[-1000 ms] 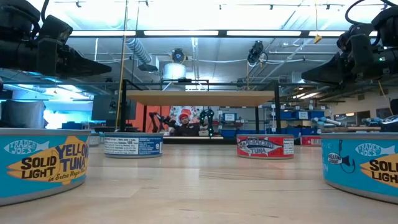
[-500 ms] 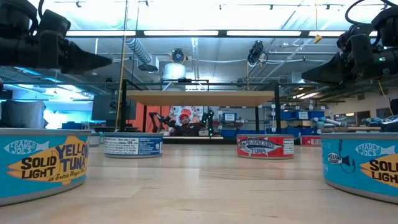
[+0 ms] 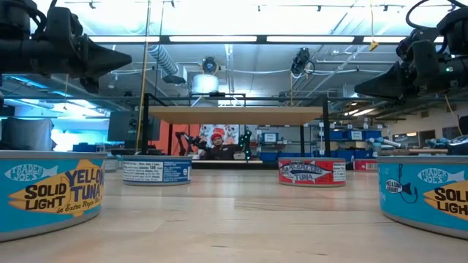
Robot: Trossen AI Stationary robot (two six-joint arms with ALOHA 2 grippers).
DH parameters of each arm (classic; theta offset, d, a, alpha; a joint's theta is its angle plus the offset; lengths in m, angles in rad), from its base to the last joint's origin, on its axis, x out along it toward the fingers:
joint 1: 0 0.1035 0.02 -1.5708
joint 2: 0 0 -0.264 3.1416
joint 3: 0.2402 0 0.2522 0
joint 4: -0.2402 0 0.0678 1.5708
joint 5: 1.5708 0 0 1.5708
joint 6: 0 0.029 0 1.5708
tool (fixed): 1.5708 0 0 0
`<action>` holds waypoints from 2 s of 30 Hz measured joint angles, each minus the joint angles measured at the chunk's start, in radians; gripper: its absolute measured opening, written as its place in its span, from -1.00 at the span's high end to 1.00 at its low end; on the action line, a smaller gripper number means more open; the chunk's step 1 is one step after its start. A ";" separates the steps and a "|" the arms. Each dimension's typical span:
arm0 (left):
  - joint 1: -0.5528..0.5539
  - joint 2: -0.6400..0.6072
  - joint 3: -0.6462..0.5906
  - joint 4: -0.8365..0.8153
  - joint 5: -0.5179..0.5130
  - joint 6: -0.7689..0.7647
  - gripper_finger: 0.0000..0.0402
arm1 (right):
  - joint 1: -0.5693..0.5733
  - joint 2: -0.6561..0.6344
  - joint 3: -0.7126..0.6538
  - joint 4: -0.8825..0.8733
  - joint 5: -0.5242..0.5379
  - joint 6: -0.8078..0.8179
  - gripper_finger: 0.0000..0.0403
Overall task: Stack canned seafood by type on shelf
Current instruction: Put the middle right blue tuna can on the shelf
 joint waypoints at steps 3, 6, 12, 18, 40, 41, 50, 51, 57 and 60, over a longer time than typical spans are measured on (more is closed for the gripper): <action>0.000 0.000 0.000 0.002 0.000 -0.073 0.97 | 0.000 0.000 0.000 0.000 0.000 0.000 0.89; 0.000 0.000 0.000 0.002 0.000 -0.109 0.97 | 0.000 0.000 0.000 0.000 0.000 0.000 0.89; 0.000 0.000 0.000 0.011 0.000 -0.125 0.97 | 0.000 0.000 0.000 0.000 0.000 0.000 0.89; 0.000 0.000 0.000 -0.019 -0.005 -0.123 0.97 | 0.000 0.000 0.000 0.032 0.000 0.006 0.89; 0.000 0.001 0.000 -0.140 -0.125 -0.174 0.97 | 0.015 0.025 0.120 0.394 -0.026 0.268 0.94; 0.001 0.001 0.000 -0.149 -0.126 -0.174 0.97 | 0.024 0.041 0.151 0.325 -0.026 0.270 0.96; 0.001 0.009 0.002 -0.180 -0.134 -0.174 0.97 | 0.127 0.263 0.510 -0.294 -0.050 0.288 0.98; 0.001 0.009 0.002 -0.180 -0.134 -0.174 0.97 | 0.139 0.294 0.547 -0.357 -0.054 0.312 0.98; 0.001 0.010 0.002 -0.181 -0.138 -0.185 0.97 | 0.240 0.488 0.709 -0.717 -0.121 0.465 0.98; 0.001 0.016 0.002 -0.179 -0.170 -0.181 0.97 | 0.312 0.575 0.725 -0.840 -0.121 0.528 0.98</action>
